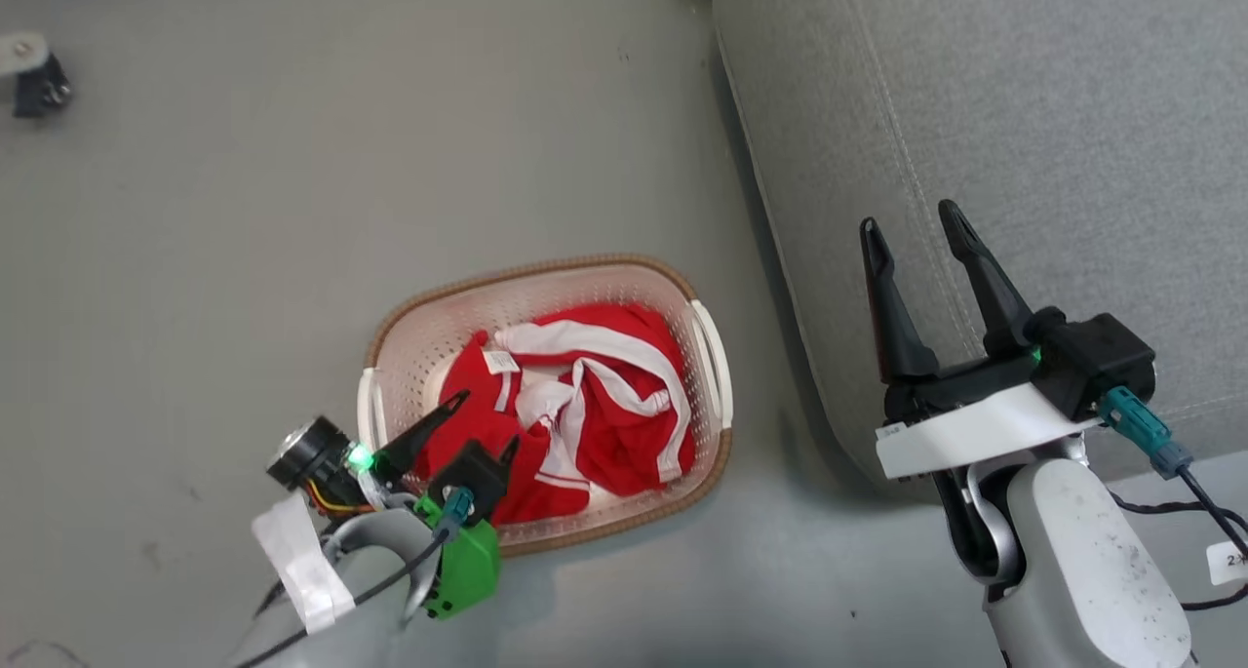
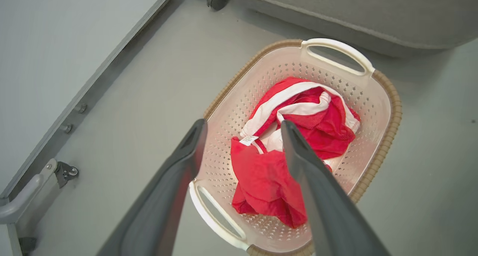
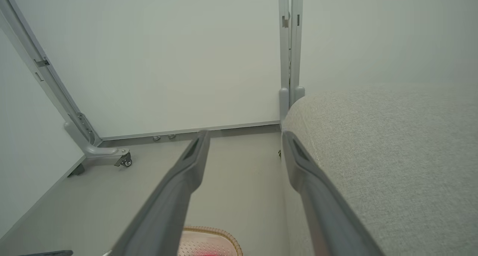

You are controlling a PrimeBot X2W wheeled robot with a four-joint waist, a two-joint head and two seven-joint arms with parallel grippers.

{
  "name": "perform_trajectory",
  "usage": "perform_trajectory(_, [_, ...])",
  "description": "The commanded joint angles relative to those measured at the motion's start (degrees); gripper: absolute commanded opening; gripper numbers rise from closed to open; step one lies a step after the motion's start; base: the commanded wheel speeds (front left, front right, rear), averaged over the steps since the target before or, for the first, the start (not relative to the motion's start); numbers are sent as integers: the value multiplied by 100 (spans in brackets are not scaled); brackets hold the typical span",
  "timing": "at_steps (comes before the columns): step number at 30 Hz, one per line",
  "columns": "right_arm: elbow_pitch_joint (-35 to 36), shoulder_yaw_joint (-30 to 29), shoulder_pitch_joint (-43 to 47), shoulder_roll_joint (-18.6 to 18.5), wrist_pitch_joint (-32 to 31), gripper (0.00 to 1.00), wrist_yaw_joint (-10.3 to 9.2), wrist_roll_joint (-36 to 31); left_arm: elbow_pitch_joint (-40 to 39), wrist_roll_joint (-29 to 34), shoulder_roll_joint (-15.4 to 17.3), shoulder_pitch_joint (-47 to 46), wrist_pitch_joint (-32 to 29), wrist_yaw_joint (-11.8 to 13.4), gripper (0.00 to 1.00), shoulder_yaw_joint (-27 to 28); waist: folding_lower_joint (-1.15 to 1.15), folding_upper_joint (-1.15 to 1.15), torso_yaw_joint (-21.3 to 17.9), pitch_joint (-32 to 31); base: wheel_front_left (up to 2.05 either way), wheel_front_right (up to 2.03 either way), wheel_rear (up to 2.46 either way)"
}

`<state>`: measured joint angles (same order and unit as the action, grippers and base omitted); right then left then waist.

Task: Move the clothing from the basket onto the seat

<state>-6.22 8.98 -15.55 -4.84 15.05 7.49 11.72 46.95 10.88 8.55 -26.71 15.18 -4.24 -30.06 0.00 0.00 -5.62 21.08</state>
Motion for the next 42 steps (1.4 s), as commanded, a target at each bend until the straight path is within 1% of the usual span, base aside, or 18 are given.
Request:
perform_trajectory(1, [16, 36, -169, 35, 20, 100, 0, 63, 241, 132, 180, -324, -4, -77, 100, -142, 0, 0, -514, 1317, 0, 0, 0])
perform_trajectory(6, [-56, 44, -379, 139, 20, 100, -1, 204, 1175, 672, 494, -1279, -4, -275, 100, -927, 0, 0, -722, 1924, 0, 0, 0])
perform_trajectory(10, [-101, 207, -507, 175, 20, 100, -1, 205, 1638, 962, 620, -1806, -4, -325, 100, -1496, 0, 0, -855, 2183, 0, 0, 0])
perform_trajectory(14, [-181, 322, -591, 196, 19, 100, -1, 447, 1860, 1077, 721, -2146, -4, -324, 100, -2083, 0, 0, -975, 2342, 0, 0, 0])
perform_trajectory(16, [-180, 361, -660, 192, 20, 100, -1, 614, 1968, 1011, 740, -2246, -4, -325, 100, -2308, 0, 0, -1026, 2402, 0, 0, 0])
perform_trajectory(20, [-155, 462, -699, 195, 19, 100, -1, 770, 2260, 952, 805, -2532, -4, -318, 100, -2627, 0, 0, -1118, 2528, 0, 0, 0])
perform_trajectory(25, [-91, 563, -752, 196, 20, 100, -1, 861, 2535, 969, 756, -2809, -91, -319, 100, -2910, 0, 0, -1195, 2678, 0, 0, 0])
perform_trajectory(28, [-45, 625, -784, 194, 20, 100, -1, 880, 2627, 847, 723, -2946, -190, -319, 100, -3037, 0, 0, -1236, 2782, 0, 0, 0])
perform_trajectory(32, [25, 709, -868, 195, 20, 100, -1, 887, 2677, 577, 722, -3063, -477, -318, 100, -3177, 0, 0, -1317, 2957, 0, 0, 0])
perform_trajectory(34, [84, 751, -882, 194, 19, 100, -1, 889, 2686, 389, 746, -3103, -695, -317, 100, -3243, 0, 0, -1363, 3056, 0, 0, 0])
perform_trajectory(37, [202, 806, -953, 195, 19, 100, -1, 930, 2693, 23, 843, -3208, -1194, -317, 100, -3301, 0, 0, -1430, 3237, 0, 0, 0])
perform_trajectory(42, [380, 916, -1020, 198, 17, 100, 3, 982, 2692, -534, 876, -3401, -1822, -318, 100, -3450, 0, 0, -1535, 3494, 0, 0, 0])
